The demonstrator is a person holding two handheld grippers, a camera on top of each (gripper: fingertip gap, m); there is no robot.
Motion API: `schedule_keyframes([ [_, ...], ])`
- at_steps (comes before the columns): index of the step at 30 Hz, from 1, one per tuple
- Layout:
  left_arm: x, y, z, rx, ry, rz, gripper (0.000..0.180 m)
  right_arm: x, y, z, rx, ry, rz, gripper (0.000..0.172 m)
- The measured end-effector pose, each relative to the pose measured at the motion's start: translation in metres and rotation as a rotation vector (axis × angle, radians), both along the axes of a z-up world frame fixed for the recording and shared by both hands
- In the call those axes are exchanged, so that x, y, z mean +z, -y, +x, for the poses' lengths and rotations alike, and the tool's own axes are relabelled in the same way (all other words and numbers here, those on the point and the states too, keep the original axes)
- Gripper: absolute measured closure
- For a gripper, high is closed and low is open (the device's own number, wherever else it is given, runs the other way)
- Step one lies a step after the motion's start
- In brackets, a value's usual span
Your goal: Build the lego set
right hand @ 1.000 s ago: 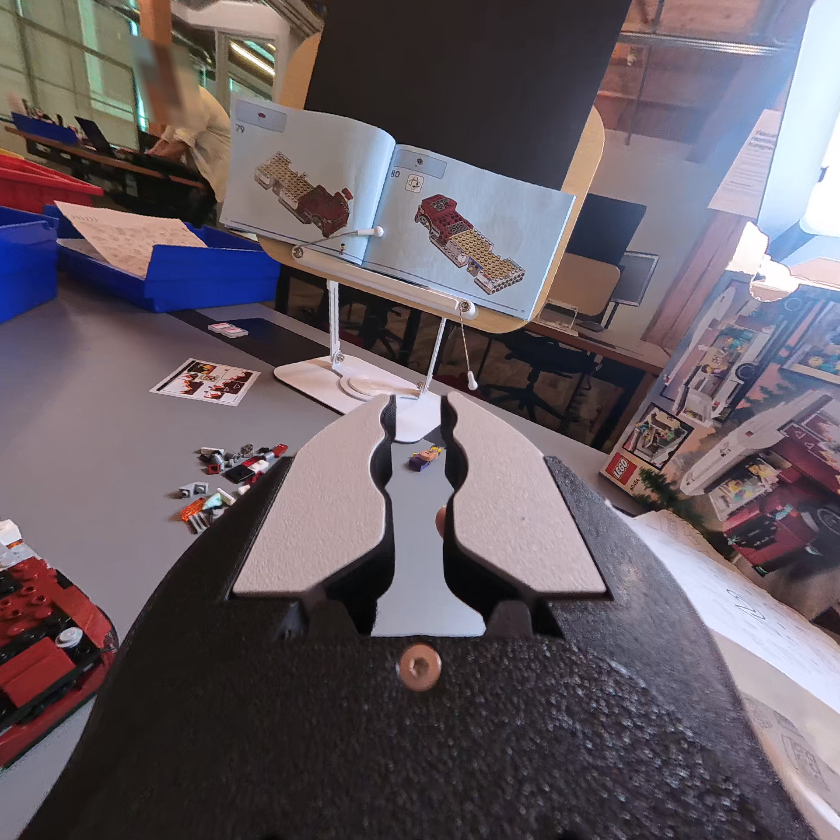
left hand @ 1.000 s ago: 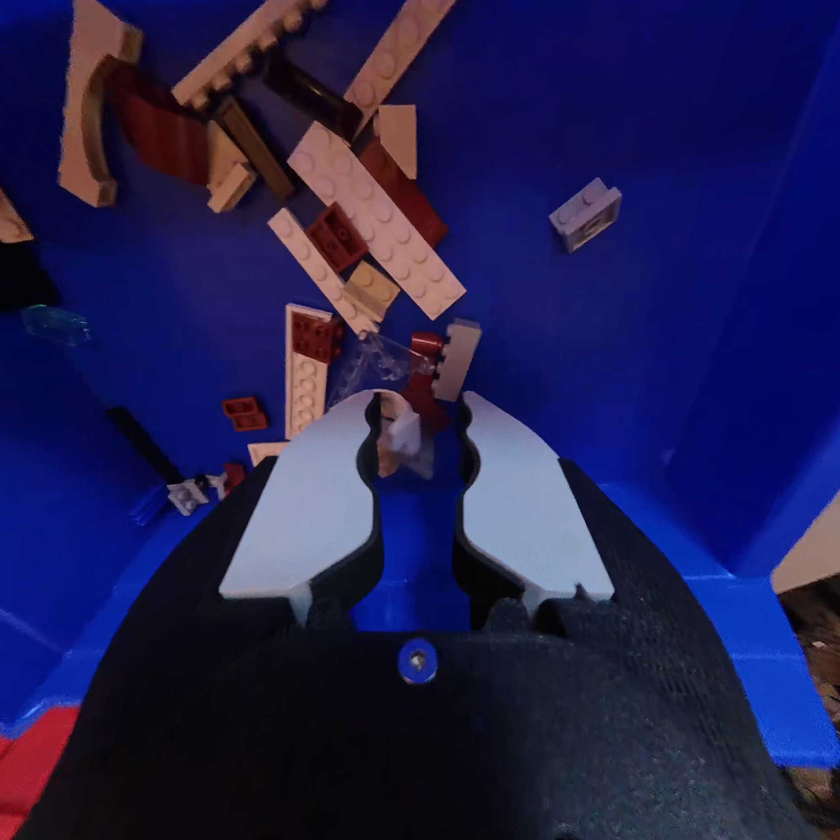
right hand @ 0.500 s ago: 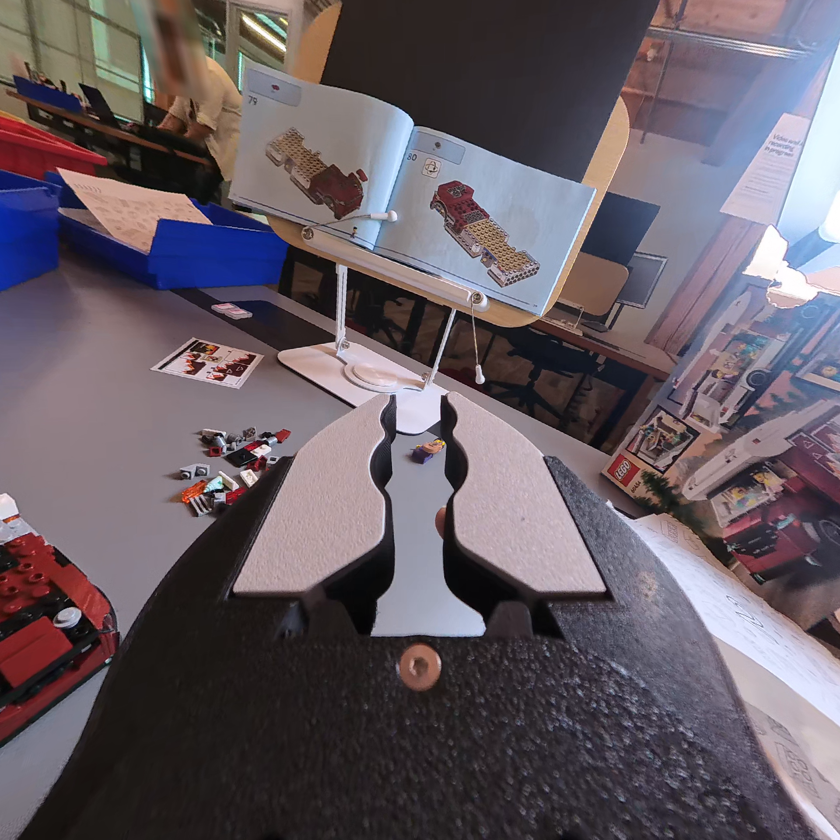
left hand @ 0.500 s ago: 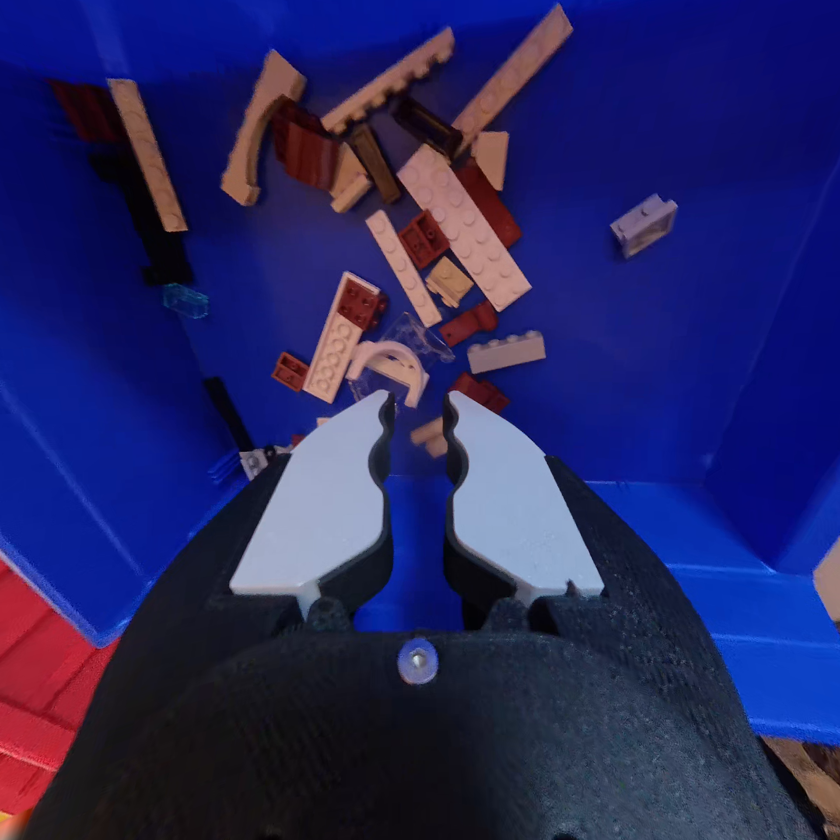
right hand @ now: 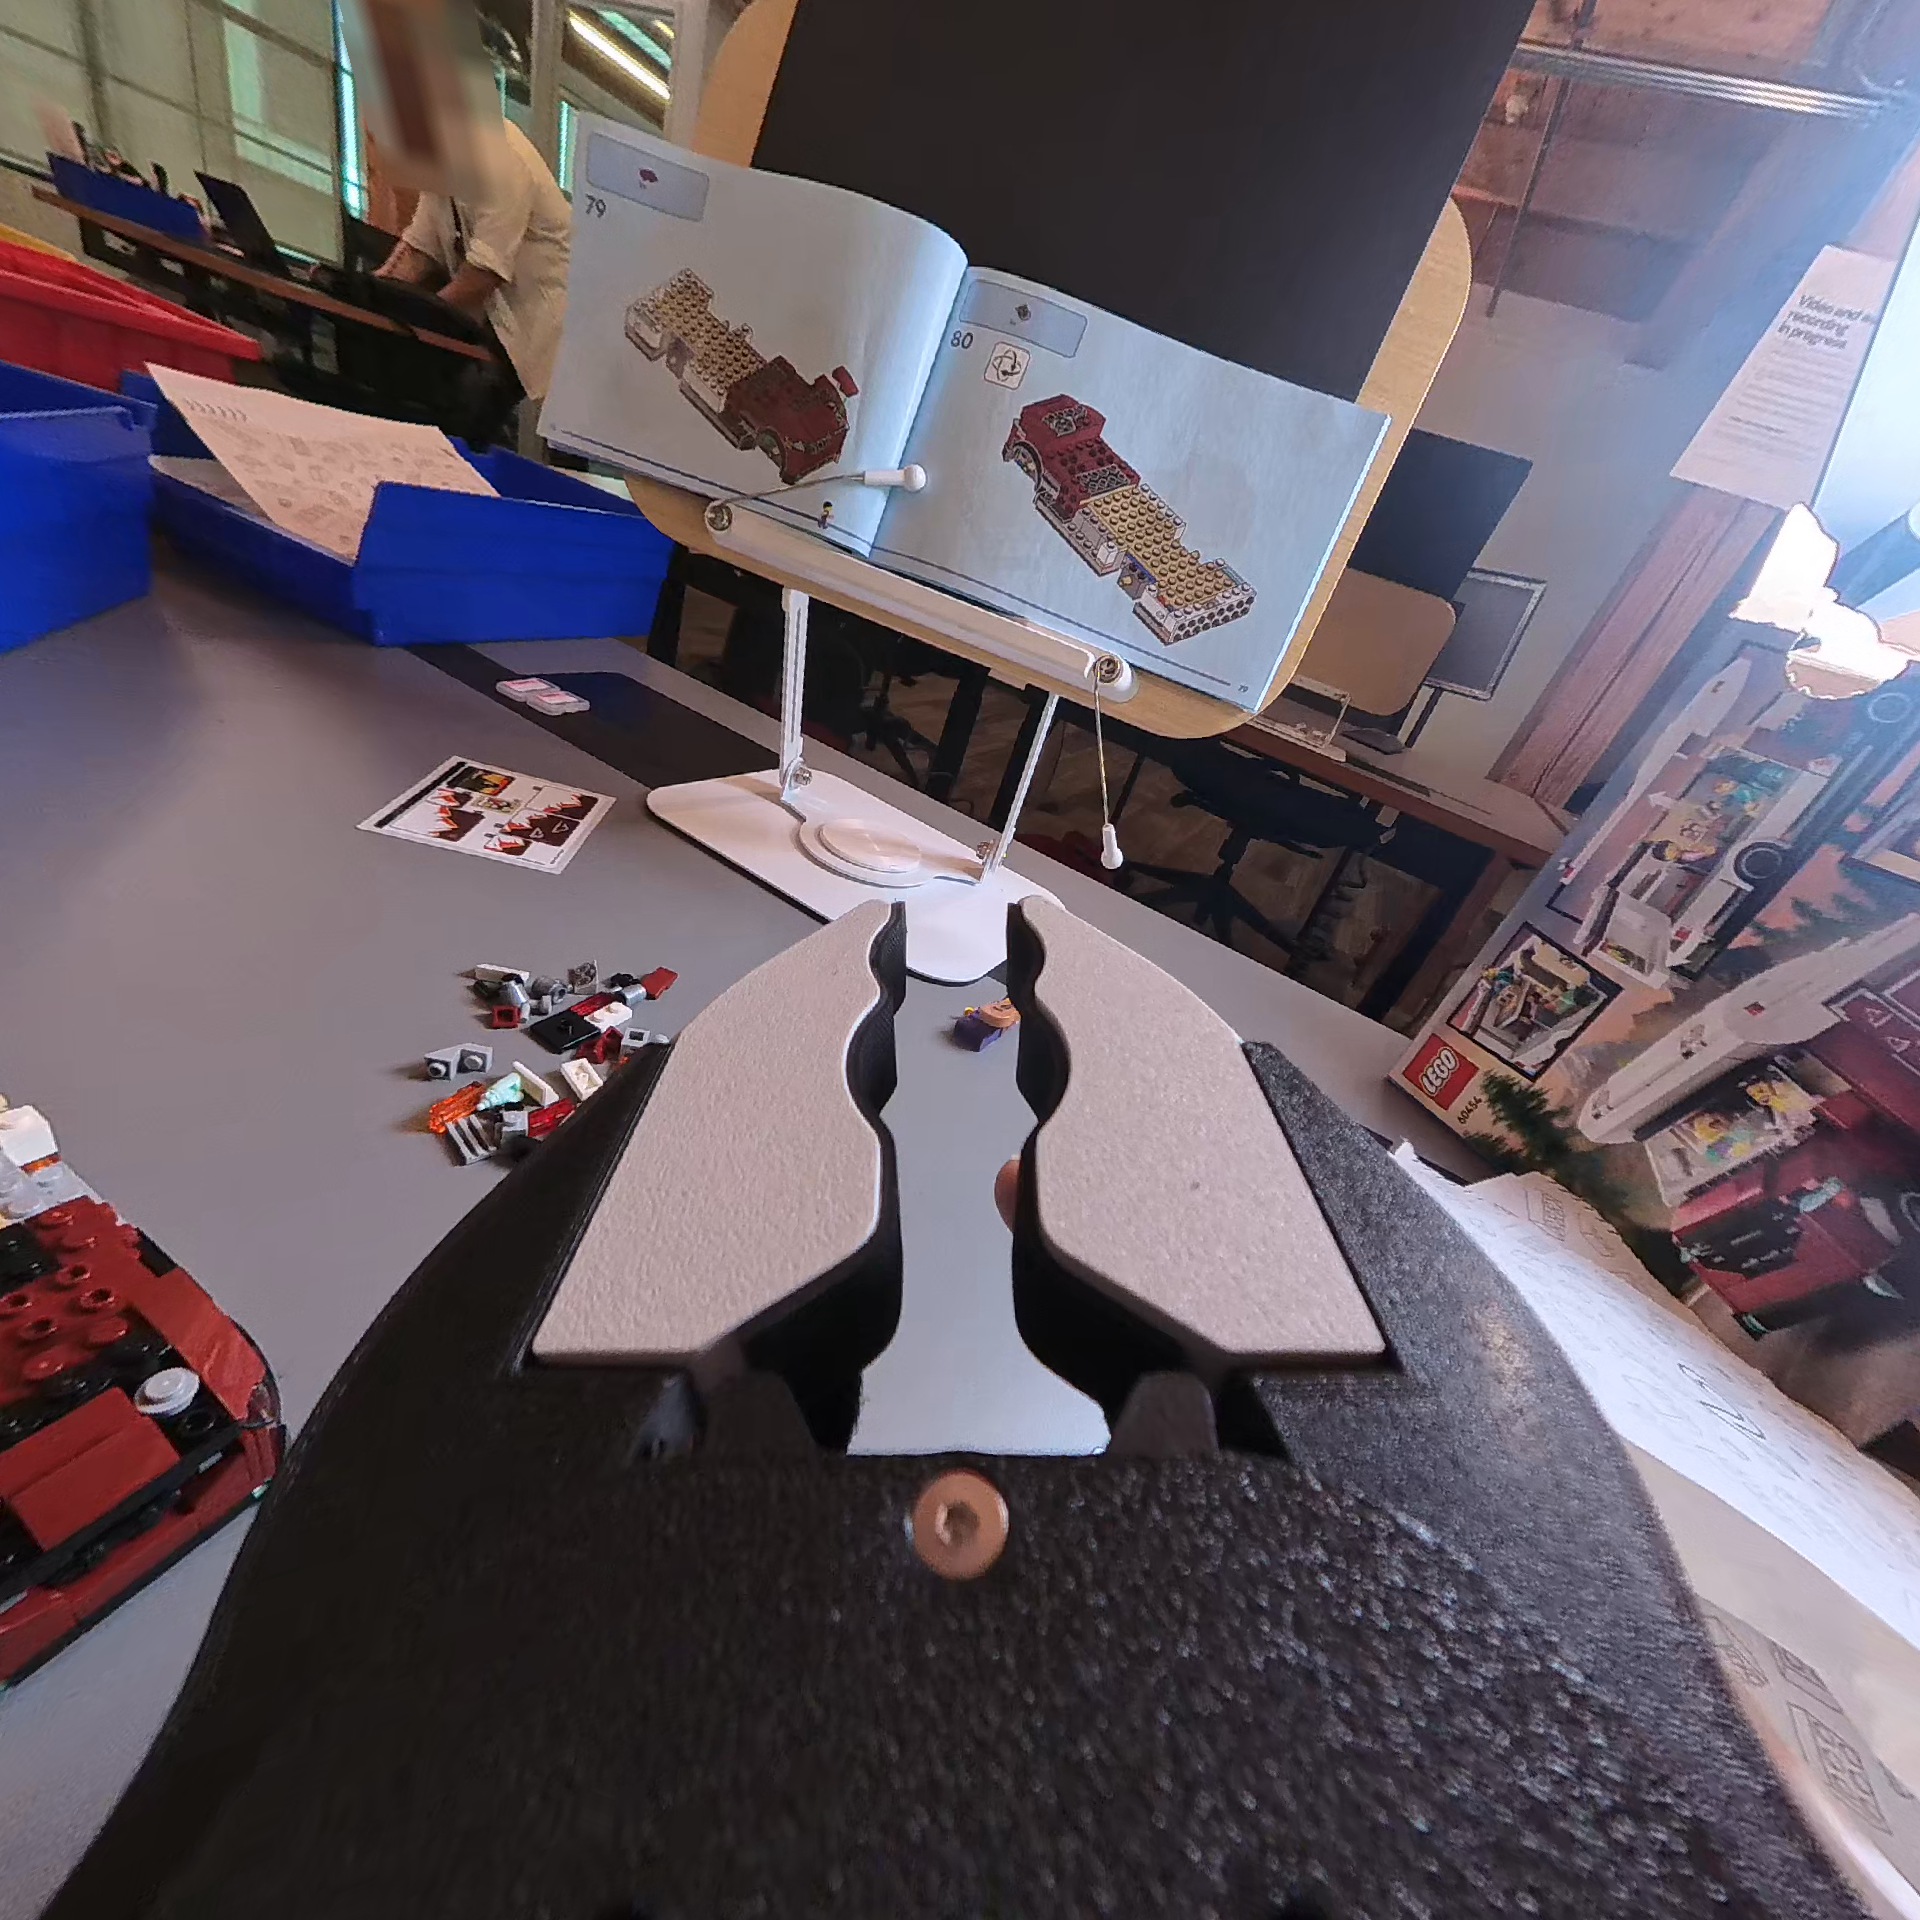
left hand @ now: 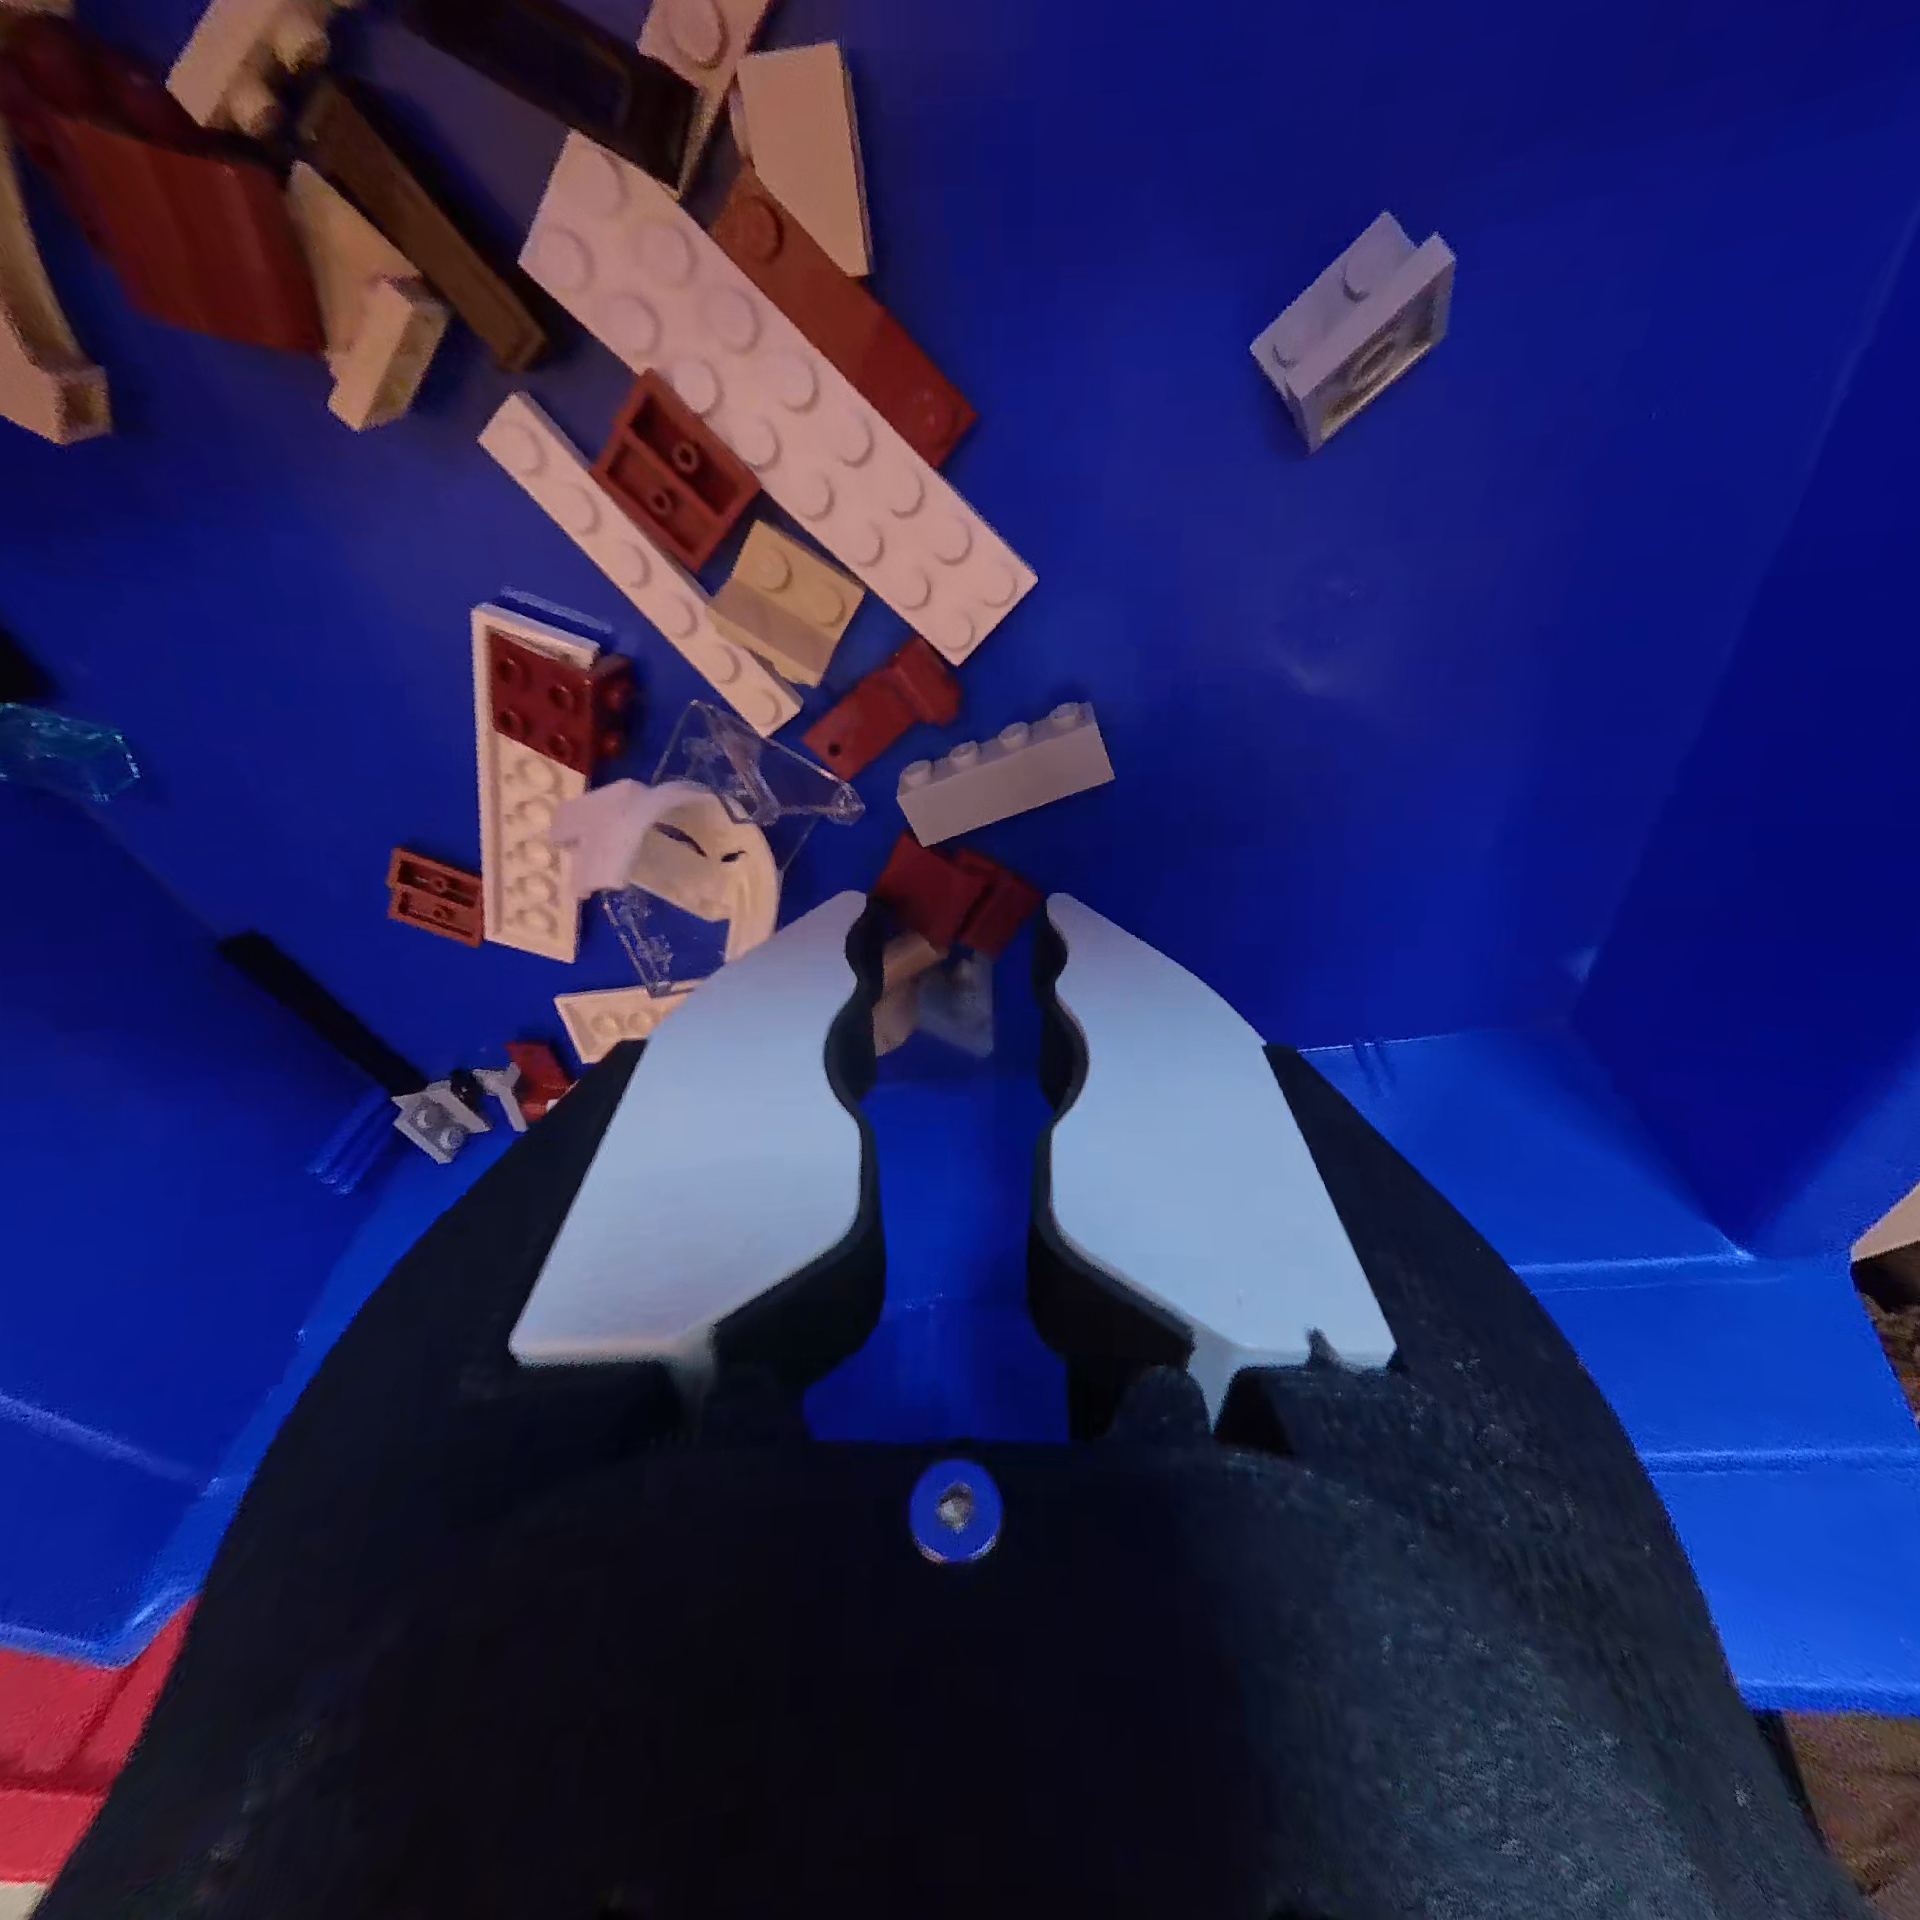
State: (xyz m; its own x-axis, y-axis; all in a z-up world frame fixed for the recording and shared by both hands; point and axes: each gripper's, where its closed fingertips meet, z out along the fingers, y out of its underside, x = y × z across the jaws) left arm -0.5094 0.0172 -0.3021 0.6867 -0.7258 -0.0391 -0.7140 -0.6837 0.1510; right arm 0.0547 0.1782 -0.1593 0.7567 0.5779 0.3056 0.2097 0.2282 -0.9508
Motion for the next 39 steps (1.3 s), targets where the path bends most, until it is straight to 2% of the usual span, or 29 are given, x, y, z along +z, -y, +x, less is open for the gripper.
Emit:
schedule_keyframes([
  [10, 0.002, 0.0, 0.009, -0.033, 0.009, 0.062, 0.162, -0.001, 0.0, -0.001, 0.003, 0.008, 0.004, 0.153],
  [17, 0.006, 0.007, 0.032, -0.075, 0.05, 0.078, 0.173, -0.001, 0.002, -0.002, 0.01, 0.011, 0.008, 0.153],
  [27, 0.012, 0.01, 0.056, -0.094, 0.168, 0.11, 0.176, -0.001, 0.004, -0.004, 0.018, 0.016, 0.013, 0.153],
  [31, 0.016, 0.011, 0.058, -0.086, 0.198, 0.119, 0.165, -0.002, 0.004, -0.005, 0.02, 0.019, 0.01, 0.153],
  [34, 0.025, 0.002, 0.06, -0.063, 0.246, 0.18, 0.159, -0.002, 0.004, -0.005, 0.017, 0.019, 0.014, 0.154],
  [39, 0.042, -0.032, 0.051, -0.001, 0.272, 0.399, 0.156, 0.002, 0.003, -0.001, -0.004, 0.003, 0.026, 0.153],
])
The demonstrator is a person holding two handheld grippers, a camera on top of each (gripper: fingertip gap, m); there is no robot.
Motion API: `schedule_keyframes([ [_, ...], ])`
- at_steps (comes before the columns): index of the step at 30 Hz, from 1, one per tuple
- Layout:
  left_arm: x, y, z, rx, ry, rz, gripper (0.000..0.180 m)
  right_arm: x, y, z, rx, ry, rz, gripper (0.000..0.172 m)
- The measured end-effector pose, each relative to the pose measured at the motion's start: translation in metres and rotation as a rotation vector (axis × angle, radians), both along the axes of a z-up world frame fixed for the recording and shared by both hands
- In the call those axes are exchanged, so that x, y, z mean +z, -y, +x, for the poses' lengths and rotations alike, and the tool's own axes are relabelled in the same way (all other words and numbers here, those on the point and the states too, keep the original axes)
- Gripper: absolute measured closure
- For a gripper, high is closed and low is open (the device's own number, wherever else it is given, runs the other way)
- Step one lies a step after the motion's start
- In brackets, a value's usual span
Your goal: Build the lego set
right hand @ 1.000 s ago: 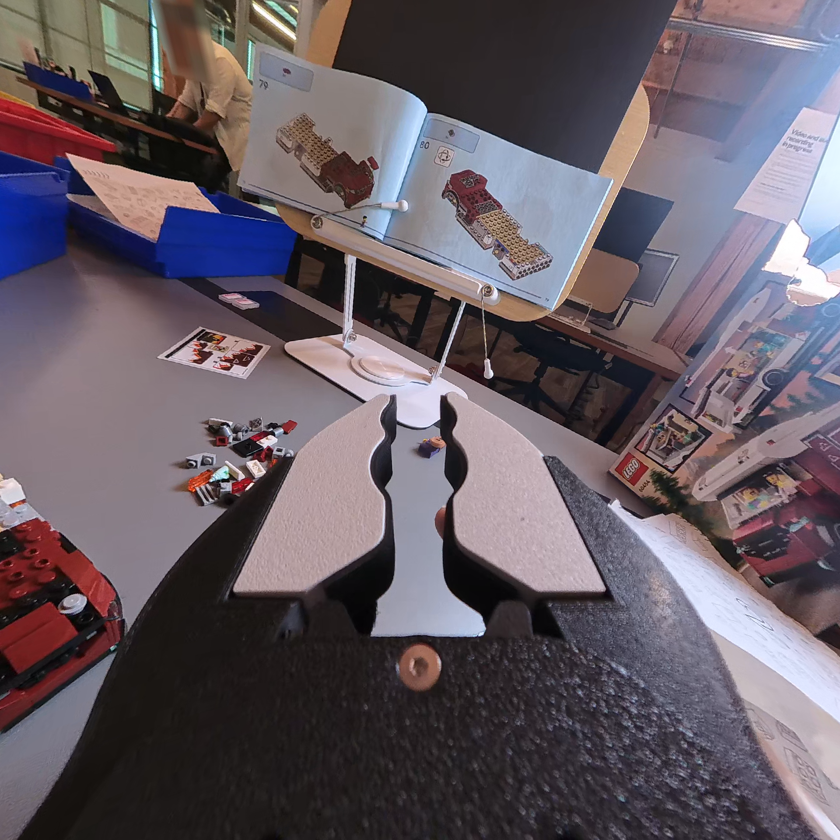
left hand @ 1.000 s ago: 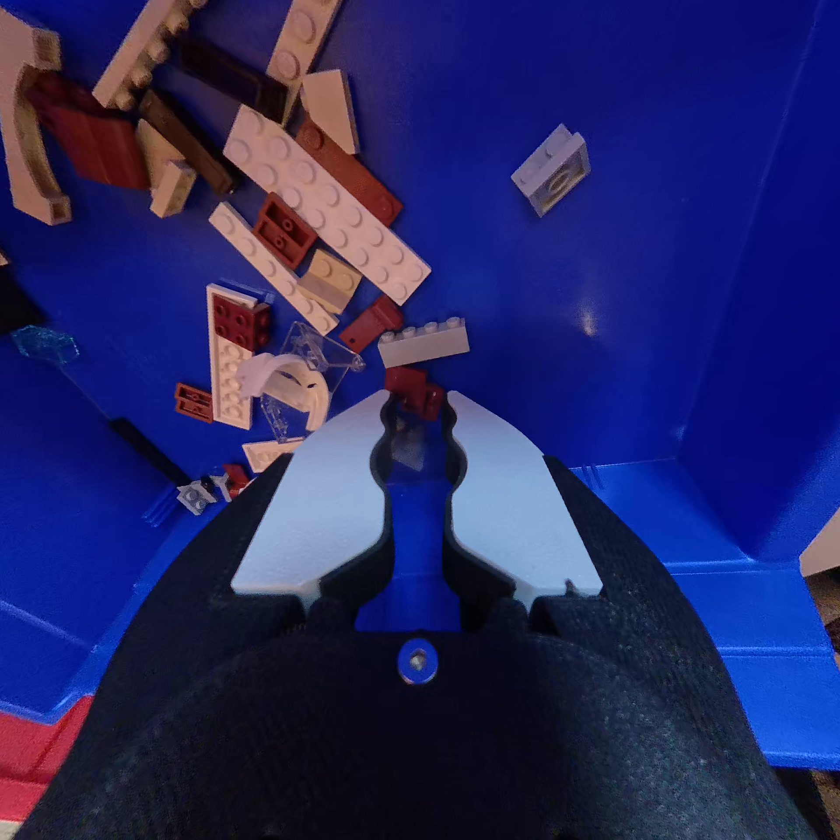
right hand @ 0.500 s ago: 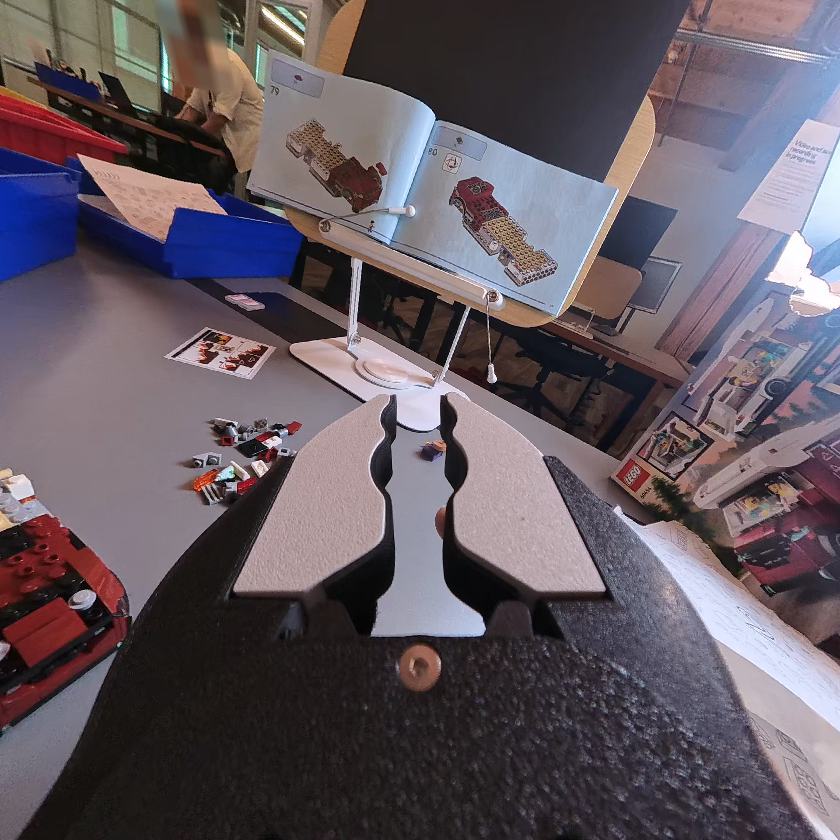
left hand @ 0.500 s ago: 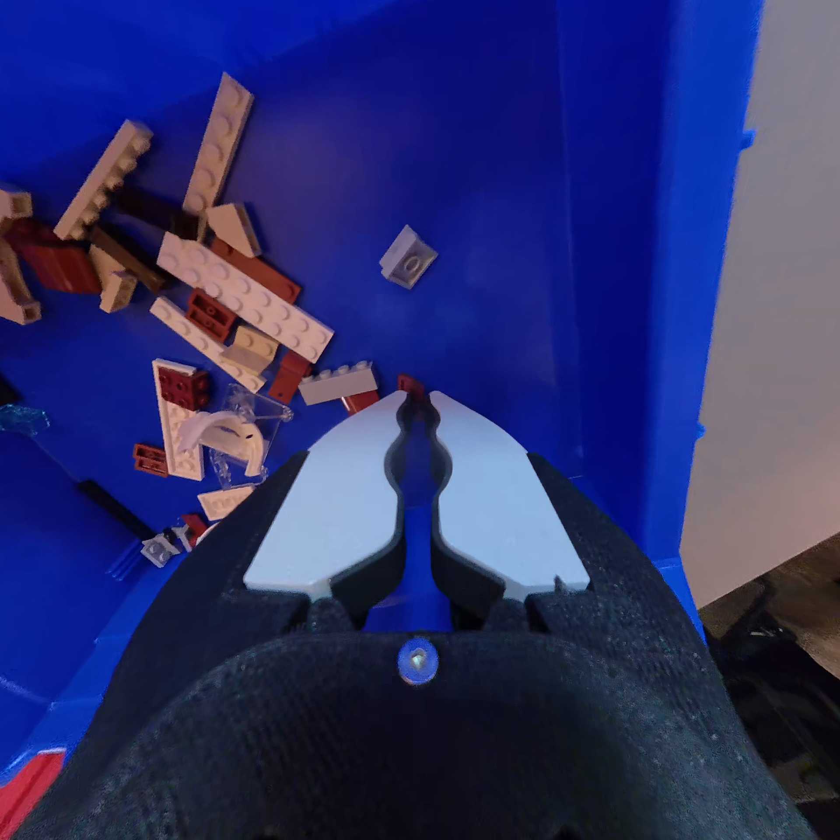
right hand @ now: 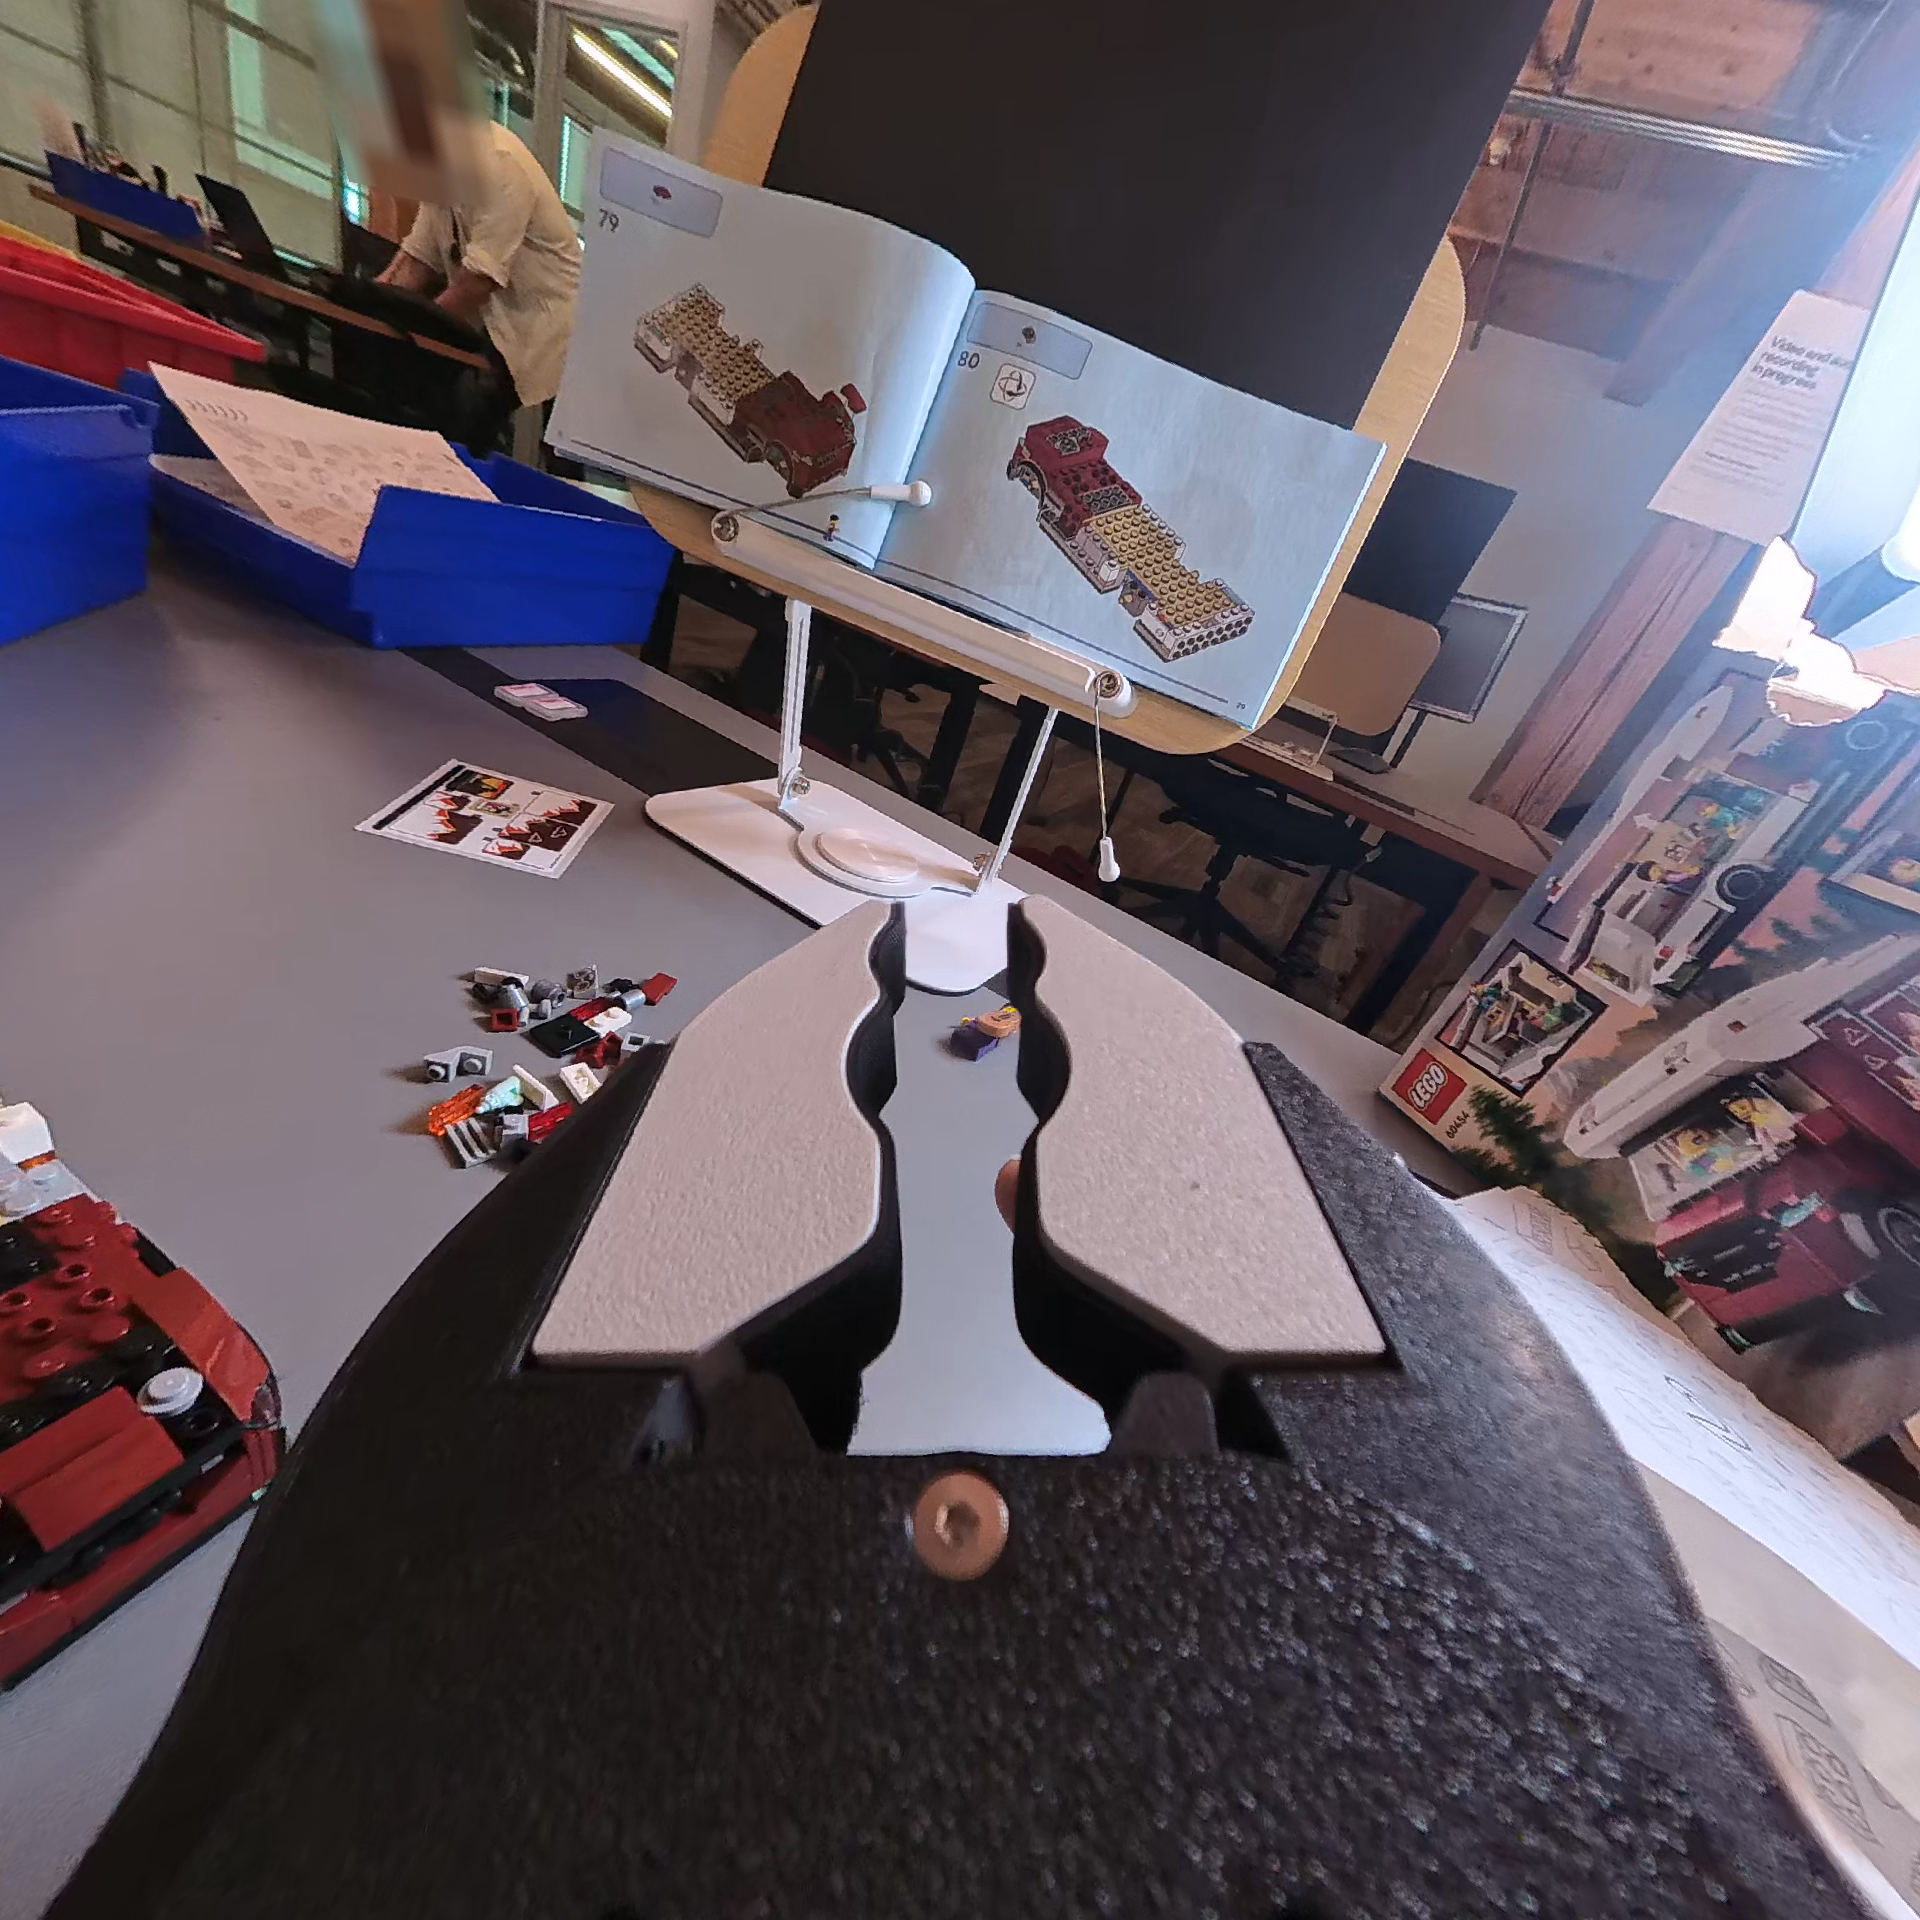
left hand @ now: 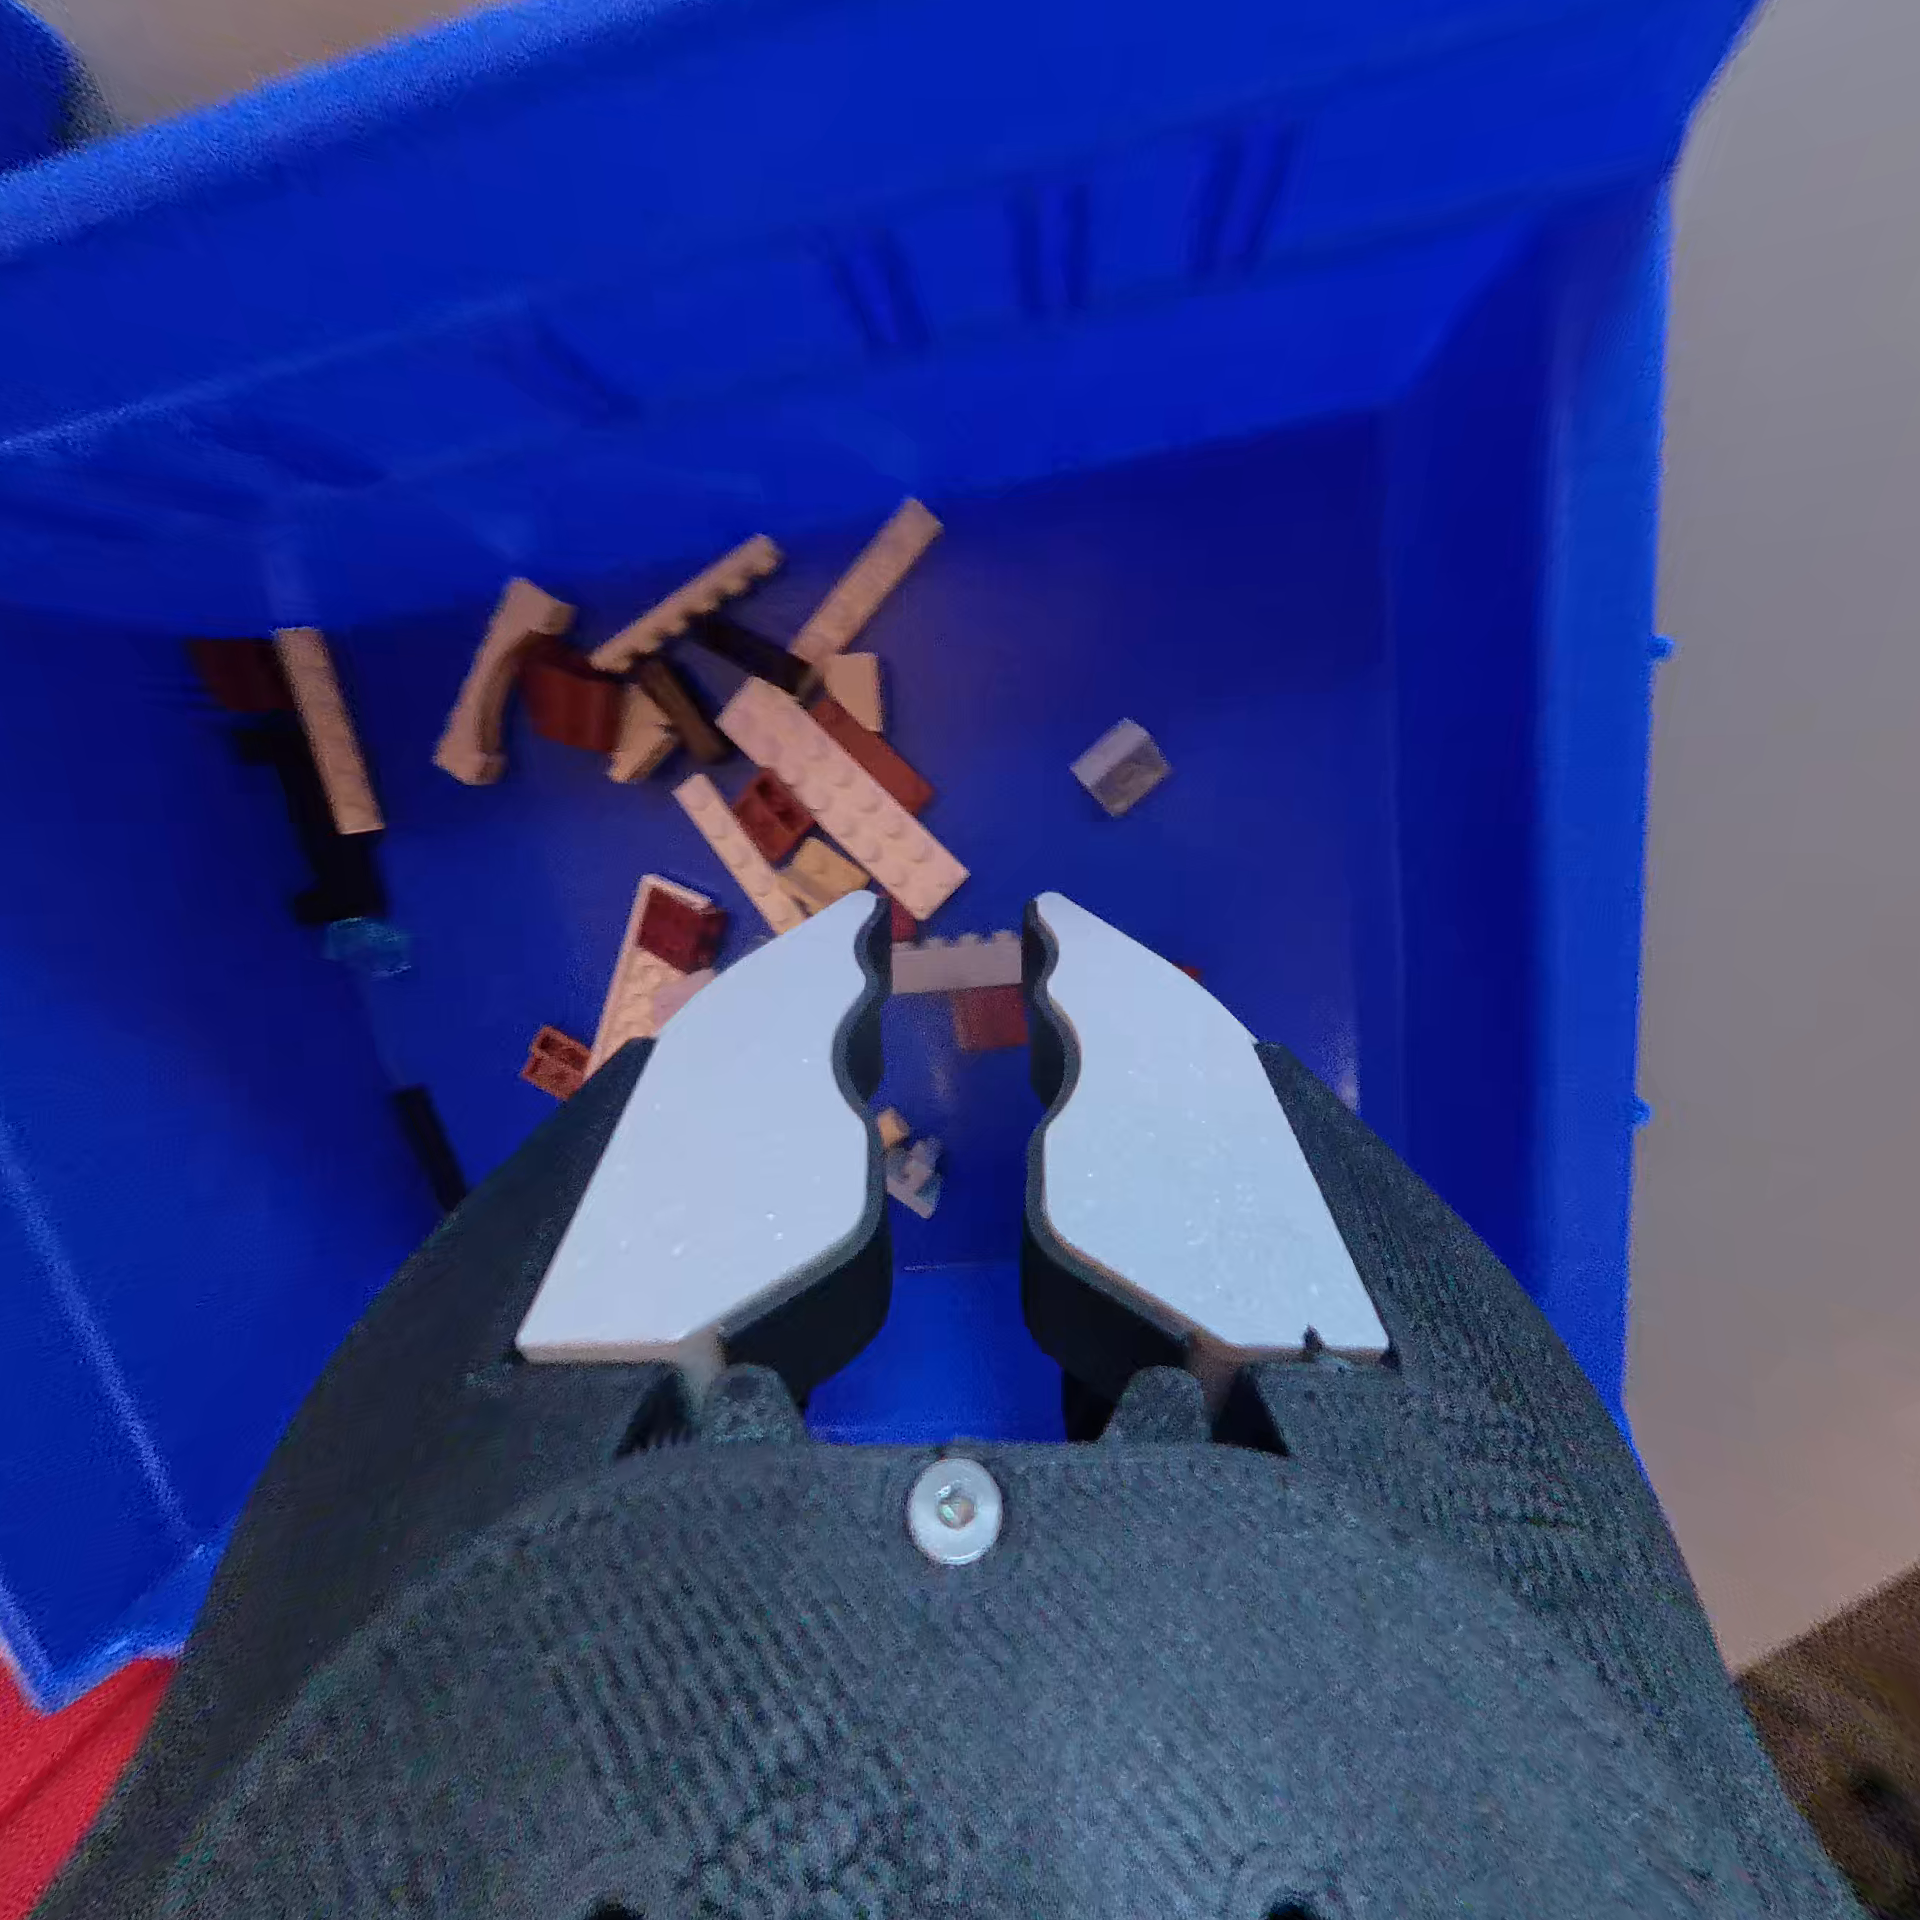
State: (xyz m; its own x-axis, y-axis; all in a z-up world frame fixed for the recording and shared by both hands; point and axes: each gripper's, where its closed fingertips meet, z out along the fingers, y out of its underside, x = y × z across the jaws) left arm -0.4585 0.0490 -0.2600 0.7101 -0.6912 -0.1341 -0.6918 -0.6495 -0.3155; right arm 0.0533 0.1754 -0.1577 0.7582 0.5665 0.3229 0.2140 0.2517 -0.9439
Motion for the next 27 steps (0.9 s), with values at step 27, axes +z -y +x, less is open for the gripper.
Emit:
schedule_keyframes([
  [27, 0.155, -0.052, 0.107, 0.234, 0.522, 0.905, 0.16, -0.004, -0.006, 0.004, -0.012, -0.049, -0.038, 0.142],
])
